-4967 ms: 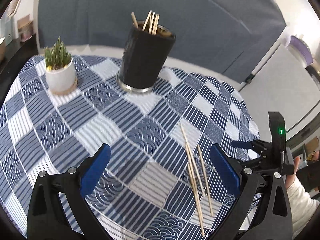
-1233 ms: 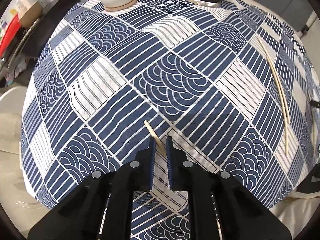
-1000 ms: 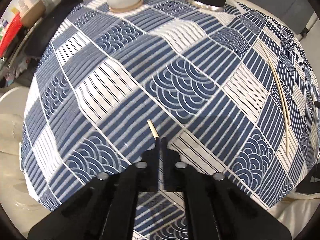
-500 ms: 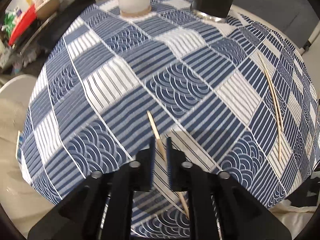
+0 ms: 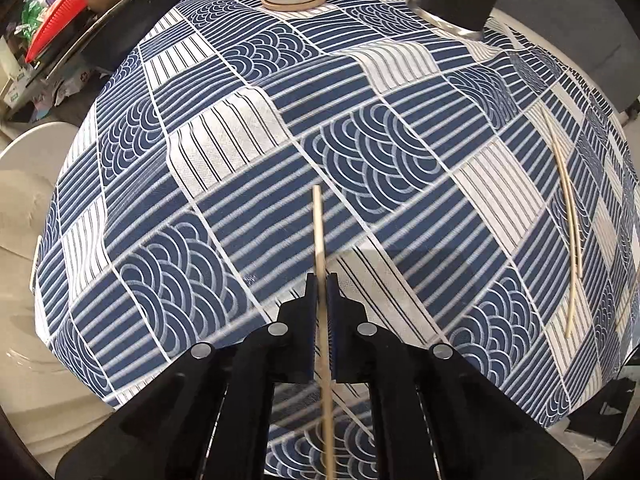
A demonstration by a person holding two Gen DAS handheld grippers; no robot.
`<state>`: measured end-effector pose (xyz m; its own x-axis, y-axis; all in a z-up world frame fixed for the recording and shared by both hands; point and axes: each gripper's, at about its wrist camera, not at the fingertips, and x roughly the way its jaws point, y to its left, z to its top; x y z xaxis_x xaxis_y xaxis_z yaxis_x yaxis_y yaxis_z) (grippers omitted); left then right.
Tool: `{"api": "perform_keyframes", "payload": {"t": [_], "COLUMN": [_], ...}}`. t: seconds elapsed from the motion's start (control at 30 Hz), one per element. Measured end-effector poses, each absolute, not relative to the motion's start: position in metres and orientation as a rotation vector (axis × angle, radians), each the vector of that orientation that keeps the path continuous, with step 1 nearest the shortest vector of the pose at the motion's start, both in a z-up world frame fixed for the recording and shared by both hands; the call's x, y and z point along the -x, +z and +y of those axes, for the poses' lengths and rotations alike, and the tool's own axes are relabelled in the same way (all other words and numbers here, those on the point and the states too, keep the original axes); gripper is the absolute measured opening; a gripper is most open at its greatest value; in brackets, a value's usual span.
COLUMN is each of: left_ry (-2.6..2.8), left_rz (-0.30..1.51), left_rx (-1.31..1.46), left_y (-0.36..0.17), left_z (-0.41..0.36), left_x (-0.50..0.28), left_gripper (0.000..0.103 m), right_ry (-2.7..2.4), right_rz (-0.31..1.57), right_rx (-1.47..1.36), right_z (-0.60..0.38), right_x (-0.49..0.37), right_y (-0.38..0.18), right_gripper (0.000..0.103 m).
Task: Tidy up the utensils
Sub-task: 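Lift the held sticks and carry both grippers over the black cup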
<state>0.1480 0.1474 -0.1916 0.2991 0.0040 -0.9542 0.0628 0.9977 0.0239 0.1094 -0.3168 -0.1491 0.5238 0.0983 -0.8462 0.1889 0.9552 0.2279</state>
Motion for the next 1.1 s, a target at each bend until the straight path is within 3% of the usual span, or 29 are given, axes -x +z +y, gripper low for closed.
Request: {"api": "perform_keyframes", "payload": {"t": [0.43,0.83,1.1], "left_ry": [-0.090,-0.243,-0.349], "left_rz": [1.175,0.905,0.770], "left_rx": [0.062,0.128,0.089], "left_y": [-0.162,-0.069,0.004], "left_z": [0.173,0.147,0.134], "left_x": [-0.136,-0.155,-0.215], "left_gripper": [0.005,0.005,0.005], "right_ry": [0.104,0.259,0.288], "right_rz": [0.769,0.611,0.492], "right_rx": [-0.315,-0.234,-0.189], "right_z": [-0.307,-0.255,-0.207], "right_x": [-0.093,-0.117,-0.153], "right_y": [-0.092,-0.018,0.043], "right_gripper": [0.005,0.005,0.005]}}
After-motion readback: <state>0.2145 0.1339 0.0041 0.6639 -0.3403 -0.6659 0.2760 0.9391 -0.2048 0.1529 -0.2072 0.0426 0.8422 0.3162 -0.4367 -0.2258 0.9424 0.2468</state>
